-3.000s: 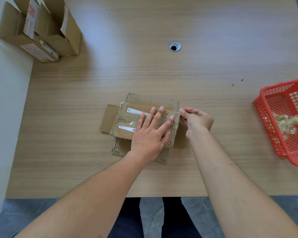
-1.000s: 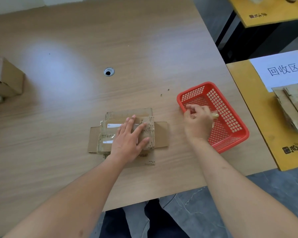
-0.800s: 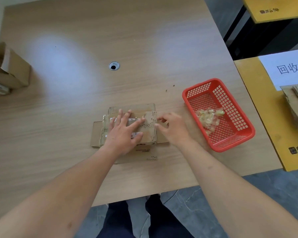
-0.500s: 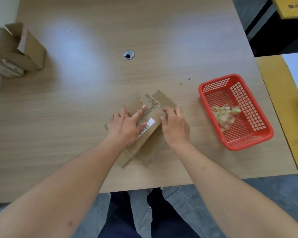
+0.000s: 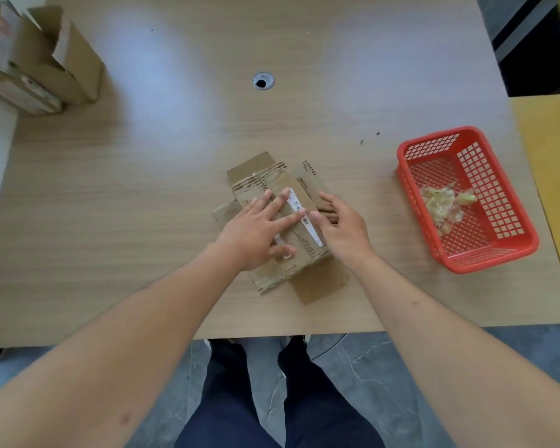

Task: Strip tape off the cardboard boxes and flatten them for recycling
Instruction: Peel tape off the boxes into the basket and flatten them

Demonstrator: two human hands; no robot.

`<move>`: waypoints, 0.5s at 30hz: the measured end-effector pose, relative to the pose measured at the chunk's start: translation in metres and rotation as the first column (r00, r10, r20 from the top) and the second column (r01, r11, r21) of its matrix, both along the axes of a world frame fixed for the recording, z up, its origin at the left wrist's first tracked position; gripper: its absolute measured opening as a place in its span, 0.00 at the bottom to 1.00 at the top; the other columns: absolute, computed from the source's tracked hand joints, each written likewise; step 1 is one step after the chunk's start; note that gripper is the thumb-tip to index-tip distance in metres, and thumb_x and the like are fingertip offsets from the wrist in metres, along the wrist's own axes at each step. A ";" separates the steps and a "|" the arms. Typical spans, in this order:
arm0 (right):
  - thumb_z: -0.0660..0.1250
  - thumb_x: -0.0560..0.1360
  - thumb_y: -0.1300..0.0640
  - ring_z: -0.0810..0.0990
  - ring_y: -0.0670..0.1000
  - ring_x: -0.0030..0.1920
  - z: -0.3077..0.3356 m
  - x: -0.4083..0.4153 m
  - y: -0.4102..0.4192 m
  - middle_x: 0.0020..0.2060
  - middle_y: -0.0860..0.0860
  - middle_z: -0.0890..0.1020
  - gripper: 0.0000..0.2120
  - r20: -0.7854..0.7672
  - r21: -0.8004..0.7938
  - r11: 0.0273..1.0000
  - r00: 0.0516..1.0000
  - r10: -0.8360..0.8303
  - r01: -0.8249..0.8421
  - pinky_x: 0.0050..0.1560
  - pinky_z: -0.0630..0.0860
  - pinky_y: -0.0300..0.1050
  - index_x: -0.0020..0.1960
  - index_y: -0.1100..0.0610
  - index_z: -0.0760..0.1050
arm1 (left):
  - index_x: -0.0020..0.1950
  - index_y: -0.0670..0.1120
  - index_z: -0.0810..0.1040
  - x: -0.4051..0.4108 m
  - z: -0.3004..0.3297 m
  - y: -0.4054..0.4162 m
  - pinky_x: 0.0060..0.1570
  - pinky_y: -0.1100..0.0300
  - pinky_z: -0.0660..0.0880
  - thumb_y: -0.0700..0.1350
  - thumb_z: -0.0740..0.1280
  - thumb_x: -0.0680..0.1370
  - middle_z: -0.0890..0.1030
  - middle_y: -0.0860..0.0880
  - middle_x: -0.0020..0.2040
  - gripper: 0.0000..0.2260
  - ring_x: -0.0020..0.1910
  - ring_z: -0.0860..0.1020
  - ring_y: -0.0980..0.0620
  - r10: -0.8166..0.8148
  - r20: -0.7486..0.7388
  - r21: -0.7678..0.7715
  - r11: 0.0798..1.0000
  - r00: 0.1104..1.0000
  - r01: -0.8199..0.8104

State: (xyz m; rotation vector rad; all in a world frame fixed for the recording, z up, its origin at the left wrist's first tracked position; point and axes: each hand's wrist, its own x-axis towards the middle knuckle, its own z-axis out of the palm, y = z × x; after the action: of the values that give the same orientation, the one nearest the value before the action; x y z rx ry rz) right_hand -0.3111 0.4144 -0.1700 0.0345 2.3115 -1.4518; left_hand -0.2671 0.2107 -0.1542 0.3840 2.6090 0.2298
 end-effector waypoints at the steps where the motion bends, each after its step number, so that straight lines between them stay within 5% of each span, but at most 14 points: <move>1: 0.70 0.80 0.56 0.82 0.37 0.50 0.001 0.004 0.006 0.53 0.43 0.84 0.15 -0.012 0.080 0.997 1.000 -0.017 0.018 0.59 0.79 0.38 0.67 0.52 0.80 | 0.80 0.67 0.39 -0.002 0.002 0.002 0.80 0.47 0.42 0.70 0.55 0.80 0.32 0.50 0.82 0.35 0.81 0.37 0.43 0.026 0.012 -0.012 1.000 1.000 -0.026; 6: 0.66 0.82 0.54 0.83 0.50 0.48 0.002 0.019 0.033 0.45 0.47 0.87 0.09 -0.104 0.247 0.969 0.995 0.002 0.024 0.53 0.77 0.46 0.54 0.53 0.85 | 0.79 0.71 0.41 -0.013 0.010 0.016 0.79 0.41 0.43 0.65 0.60 0.81 0.31 0.44 0.81 0.34 0.80 0.38 0.34 0.103 0.084 -0.042 0.994 0.991 -0.100; 15: 0.73 0.77 0.52 0.85 0.48 0.41 -0.004 0.026 0.041 0.38 0.44 0.85 0.03 -0.082 0.170 0.957 0.971 -0.223 0.234 0.51 0.83 0.55 0.46 0.49 0.84 | 0.78 0.73 0.41 -0.024 0.017 0.033 0.78 0.37 0.45 0.60 0.63 0.82 0.29 0.42 0.80 0.34 0.79 0.39 0.30 0.223 0.153 -0.097 0.973 0.963 -0.210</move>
State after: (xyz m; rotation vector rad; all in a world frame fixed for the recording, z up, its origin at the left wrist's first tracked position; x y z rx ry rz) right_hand -0.2850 0.4553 -0.1739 0.3221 2.5525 -1.3615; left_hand -0.2914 0.2438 -0.1367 0.0476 2.4865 0.2200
